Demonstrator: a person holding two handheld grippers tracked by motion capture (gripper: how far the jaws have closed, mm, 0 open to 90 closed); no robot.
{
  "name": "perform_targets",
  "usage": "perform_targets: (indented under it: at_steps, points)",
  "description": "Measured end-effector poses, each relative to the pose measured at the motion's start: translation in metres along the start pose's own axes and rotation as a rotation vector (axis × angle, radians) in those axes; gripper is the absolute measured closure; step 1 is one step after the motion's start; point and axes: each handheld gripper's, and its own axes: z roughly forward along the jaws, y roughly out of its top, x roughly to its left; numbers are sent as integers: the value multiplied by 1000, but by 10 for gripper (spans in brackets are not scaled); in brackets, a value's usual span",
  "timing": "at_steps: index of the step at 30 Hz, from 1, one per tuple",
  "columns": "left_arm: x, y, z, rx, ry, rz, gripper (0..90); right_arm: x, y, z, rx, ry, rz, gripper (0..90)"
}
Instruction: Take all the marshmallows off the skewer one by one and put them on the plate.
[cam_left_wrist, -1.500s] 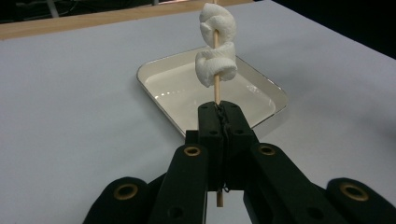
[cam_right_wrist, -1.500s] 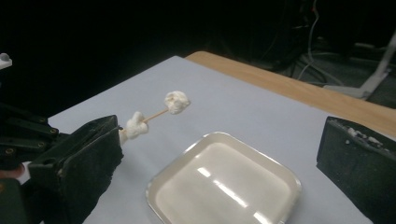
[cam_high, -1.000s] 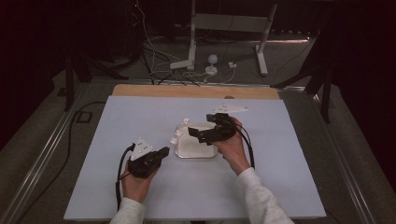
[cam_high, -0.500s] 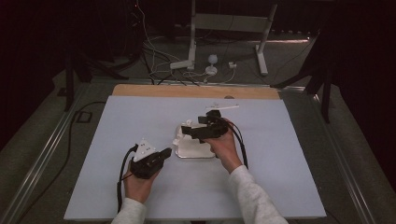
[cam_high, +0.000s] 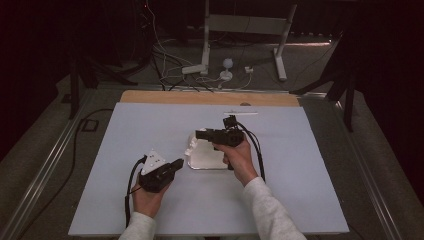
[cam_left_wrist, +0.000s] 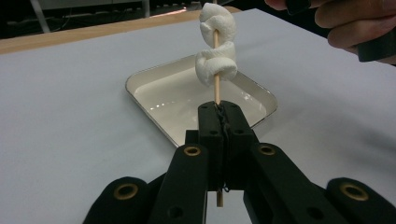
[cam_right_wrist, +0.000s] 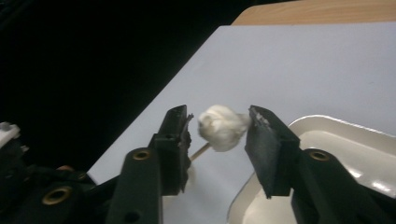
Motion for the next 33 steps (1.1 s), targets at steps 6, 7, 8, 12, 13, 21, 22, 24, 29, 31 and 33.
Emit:
perform_targets:
  at_steps: [6, 7, 8, 12, 13, 21, 22, 24, 29, 31, 33]
  points:
    - [-1, -1, -1, -9, -1, 17, 899, 1, -1, 1, -5, 9, 17, 726]
    - [-1, -2, -1, -13, -3, 21, 899, 1, -1, 1, -5, 9, 17, 726]
    - [-2, -2, -1, -14, -4, 25, 899, 1, -1, 0, -11, 12, 20, 742]
    - [-3, -4, -2, -21, -8, 34, 900, 3, 0, -2, -27, 8, 17, 777]
    - [-3, -4, -3, -24, -10, 38, 900, 3, 0, -4, -39, 4, 11, 787]
    - [-3, -3, -5, -31, -15, 42, 900, 6, 3, -10, -62, -21, -1, 810]
    - [-3, -3, -6, -30, -14, 43, 900, 6, 3, -10, -65, -22, 0, 812]
    - [-3, -3, -7, -30, -12, 45, 900, 7, 3, -11, -75, -25, -3, 815]
    - [-4, -4, -12, -13, 0, 61, 900, 9, 6, -15, -95, -62, -36, 823]
    - [-3, -6, -13, 2, 15, 72, 900, 10, 7, -18, -116, -103, -48, 825]
    - [2, -11, -17, 1, 6, 42, 900, 1, 17, -38, -179, -119, -28, 823]
